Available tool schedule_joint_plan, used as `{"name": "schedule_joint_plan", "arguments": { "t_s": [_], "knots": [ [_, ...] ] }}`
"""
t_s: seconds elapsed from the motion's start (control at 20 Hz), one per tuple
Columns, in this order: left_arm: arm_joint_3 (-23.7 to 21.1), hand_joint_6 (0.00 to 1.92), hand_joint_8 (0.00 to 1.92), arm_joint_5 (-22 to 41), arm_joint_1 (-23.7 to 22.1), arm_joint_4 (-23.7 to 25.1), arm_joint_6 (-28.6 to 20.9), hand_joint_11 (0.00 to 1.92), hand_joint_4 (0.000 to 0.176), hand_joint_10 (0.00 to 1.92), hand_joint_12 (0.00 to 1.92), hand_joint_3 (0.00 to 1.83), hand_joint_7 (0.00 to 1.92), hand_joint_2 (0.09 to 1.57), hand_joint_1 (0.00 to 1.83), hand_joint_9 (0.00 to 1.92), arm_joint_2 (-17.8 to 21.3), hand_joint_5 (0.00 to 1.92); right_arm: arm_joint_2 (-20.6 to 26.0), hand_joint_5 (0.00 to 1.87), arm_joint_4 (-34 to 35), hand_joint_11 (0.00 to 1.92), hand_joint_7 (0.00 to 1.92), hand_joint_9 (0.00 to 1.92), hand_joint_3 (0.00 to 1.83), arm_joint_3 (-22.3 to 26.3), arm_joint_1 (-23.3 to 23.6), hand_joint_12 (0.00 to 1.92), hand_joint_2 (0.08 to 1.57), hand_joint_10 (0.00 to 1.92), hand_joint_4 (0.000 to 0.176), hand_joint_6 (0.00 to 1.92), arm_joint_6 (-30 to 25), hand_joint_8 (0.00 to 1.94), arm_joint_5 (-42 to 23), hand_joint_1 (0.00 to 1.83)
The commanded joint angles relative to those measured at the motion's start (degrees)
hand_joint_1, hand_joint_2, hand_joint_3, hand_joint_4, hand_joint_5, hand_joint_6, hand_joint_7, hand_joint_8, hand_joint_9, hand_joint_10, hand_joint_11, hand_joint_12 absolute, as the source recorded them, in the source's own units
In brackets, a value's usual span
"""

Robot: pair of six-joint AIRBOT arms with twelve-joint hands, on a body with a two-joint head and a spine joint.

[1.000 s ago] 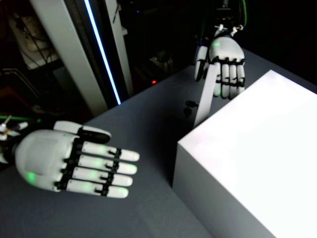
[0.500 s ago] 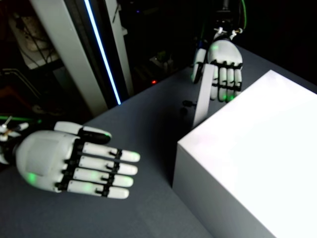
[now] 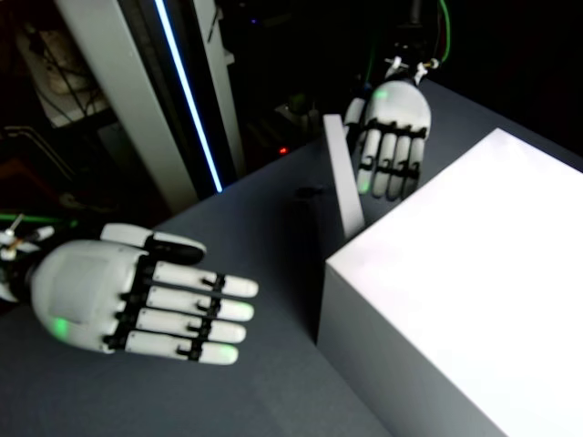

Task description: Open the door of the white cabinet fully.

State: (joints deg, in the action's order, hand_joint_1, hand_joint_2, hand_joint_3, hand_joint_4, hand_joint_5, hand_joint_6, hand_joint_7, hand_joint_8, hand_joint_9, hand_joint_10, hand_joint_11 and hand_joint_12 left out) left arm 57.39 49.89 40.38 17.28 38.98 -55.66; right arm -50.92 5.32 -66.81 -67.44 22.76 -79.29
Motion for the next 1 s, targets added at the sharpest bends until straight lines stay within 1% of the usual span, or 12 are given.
{"name": "schedule_joint_plan", "arguments": {
  "t_s": [0.0, 0.05, 0.15, 0.2, 0.3, 0.35, 0.4, 0.5, 0.55, 0.7, 0.75, 0.95],
  "knots": [
    [0.25, 0.00, 0.00, 6.02, -0.84, -0.50, -0.55, 0.05, 0.000, 0.00, 0.19, 0.00, 0.06, 1.46, 0.22, 0.07, -0.26, 0.09, 0.14, 0.25, 1.70, 0.19, 0.27, 0.22, 0.00, -0.33, 0.46, 0.01, 1.40, 0.00, 0.000, 0.00, -0.49, 0.00, -6.86, 0.40],
    [0.55, 0.00, 0.00, 5.62, -1.37, 0.33, -1.24, 0.05, 0.000, 0.00, 0.18, 0.00, 0.06, 1.45, 0.21, 0.07, -0.66, 0.10, 0.14, 0.25, 1.70, 0.19, 0.27, 0.23, 0.00, -0.33, 0.46, 0.01, 1.40, 0.00, 0.000, 0.00, -0.52, 0.00, -6.86, 0.40],
    [0.96, 0.00, 0.00, 4.84, -2.20, 1.82, -2.32, 0.06, 0.000, 0.01, 0.19, 0.01, 0.06, 1.47, 0.09, 0.08, -1.48, 0.08, 0.14, 0.25, 1.70, 0.19, 0.27, 0.22, 0.00, -0.34, 0.46, 0.01, 1.40, 0.00, 0.000, 0.00, -0.58, 0.00, -6.86, 0.40],
    [0.99, 0.00, 0.00, 4.55, -2.48, 2.28, -2.44, 0.06, 0.000, 0.00, 0.18, 0.01, 0.05, 1.48, 0.08, 0.08, -1.77, 0.07, 0.12, 0.25, 1.70, 0.19, 0.27, 0.22, 0.00, -0.35, 0.46, 0.01, 1.40, 0.00, 0.000, 0.00, -0.58, 0.00, -6.87, 0.40],
    [1.07, 0.00, 0.00, 4.11, -2.94, 3.22, -2.99, 0.04, 0.000, 0.00, 0.18, 0.01, 0.06, 1.49, 0.12, 0.08, -2.32, 0.08, 0.03, 0.26, 1.70, 0.19, 0.27, 0.23, 0.00, -0.45, 0.46, 0.01, 1.40, 0.00, 0.000, 0.00, -0.71, 0.00, -6.87, 0.40],
    [1.36, 0.01, 0.01, 3.84, -3.32, 4.21, -4.15, 0.06, 0.000, 0.01, 0.20, 0.00, 0.09, 1.49, 0.19, 0.10, -2.93, 0.11, 0.00, 0.26, 1.70, 0.19, 0.27, 0.23, 0.00, -0.49, 0.46, 0.01, 1.40, 0.00, 0.000, 0.00, -0.79, 0.00, -6.87, 0.42],
    [1.37, 0.01, 0.01, 3.83, -3.33, 4.24, -4.18, 0.06, 0.000, 0.01, 0.20, 0.00, 0.09, 1.49, 0.19, 0.10, -2.94, 0.11, 0.00, 0.26, 1.70, 0.19, 0.27, 0.23, 0.00, -0.49, 0.46, 0.01, 1.40, 0.00, 0.000, 0.00, -0.79, 0.00, -6.87, 0.42],
    [1.37, 0.00, 0.00, 3.72, -3.72, 4.86, -4.39, 0.11, 0.000, 0.01, 0.21, 0.00, 0.10, 1.45, 0.31, 0.12, -3.29, 0.12, -0.01, 0.26, 1.70, 0.20, 0.27, 0.23, 0.00, -0.50, 0.46, 0.01, 1.40, 0.00, 0.000, 0.00, -0.79, 0.00, -6.88, 0.47],
    [1.37, 0.00, 0.00, 3.57, -4.05, 5.29, -4.46, 0.11, 0.000, 0.00, 0.21, 0.00, 0.08, 1.46, 0.30, 0.10, -3.43, 0.12, -0.01, 0.26, 1.70, 0.20, 0.28, 0.24, 0.00, -0.50, 0.46, 0.01, 1.40, 0.00, 0.000, 0.00, -0.80, 0.00, -6.88, 0.45],
    [1.49, 0.00, 0.00, 3.06, -5.09, 6.44, -4.55, 0.06, 0.000, 0.00, 0.17, 0.01, 0.06, 1.52, 0.10, 0.07, -3.79, 0.09, -0.09, 0.25, 1.70, 0.19, 0.26, 0.22, 0.00, -0.54, 0.46, 0.00, 1.40, 0.00, 0.000, 0.00, -0.80, 0.00, -6.88, 0.45],
    [1.62, 0.00, 0.00, 2.89, -5.54, 6.87, -4.71, 0.04, 0.000, 0.00, 0.16, 0.01, 0.06, 1.52, 0.09, 0.06, -3.99, 0.08, -0.12, 0.25, 1.70, 0.19, 0.26, 0.22, 0.00, -0.56, 0.46, 0.00, 1.40, 0.00, 0.000, 0.00, -0.80, 0.00, -6.88, 0.46],
    [2.59, 0.01, 0.01, 2.32, -7.58, 9.15, -6.54, 0.12, 0.000, 0.01, 0.15, 0.00, 0.14, 1.46, 0.34, 0.13, -5.50, 0.16, -0.36, 0.25, 1.70, 0.20, 0.27, 0.23, 0.00, -0.73, 0.47, 0.01, 1.41, 0.00, 0.000, 0.00, -0.80, 0.00, -6.87, 0.47]
  ]
}}
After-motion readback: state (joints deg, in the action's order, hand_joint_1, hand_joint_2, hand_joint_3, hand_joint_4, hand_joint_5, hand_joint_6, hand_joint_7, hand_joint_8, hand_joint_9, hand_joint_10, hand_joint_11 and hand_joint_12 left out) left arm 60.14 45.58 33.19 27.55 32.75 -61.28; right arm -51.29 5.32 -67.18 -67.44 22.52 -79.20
